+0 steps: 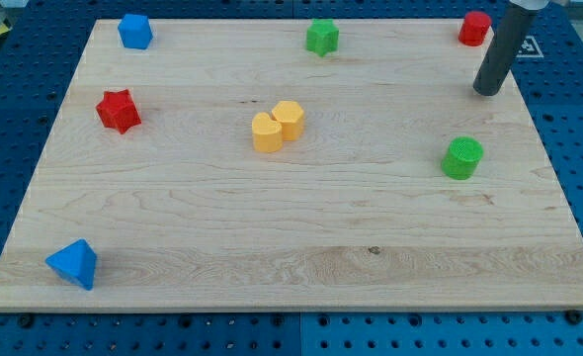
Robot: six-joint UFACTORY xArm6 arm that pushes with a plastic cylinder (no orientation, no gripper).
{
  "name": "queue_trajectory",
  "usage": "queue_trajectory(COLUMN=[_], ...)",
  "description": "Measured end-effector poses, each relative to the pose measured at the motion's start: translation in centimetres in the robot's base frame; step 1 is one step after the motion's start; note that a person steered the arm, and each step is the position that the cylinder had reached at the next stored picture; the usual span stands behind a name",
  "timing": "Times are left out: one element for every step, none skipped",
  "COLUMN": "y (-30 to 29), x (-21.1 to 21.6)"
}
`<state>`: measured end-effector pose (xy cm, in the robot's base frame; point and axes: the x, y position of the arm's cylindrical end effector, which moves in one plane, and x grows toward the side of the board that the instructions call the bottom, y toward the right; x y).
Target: Move the green circle to the center right
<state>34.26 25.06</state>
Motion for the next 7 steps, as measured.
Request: queue_trajectory(y=[0.0, 0.0, 0.0, -1.3, -6.6, -11.2, -14.5], x=[0.0, 0.0, 0.0, 0.8, 1.7, 3.5, 7.6])
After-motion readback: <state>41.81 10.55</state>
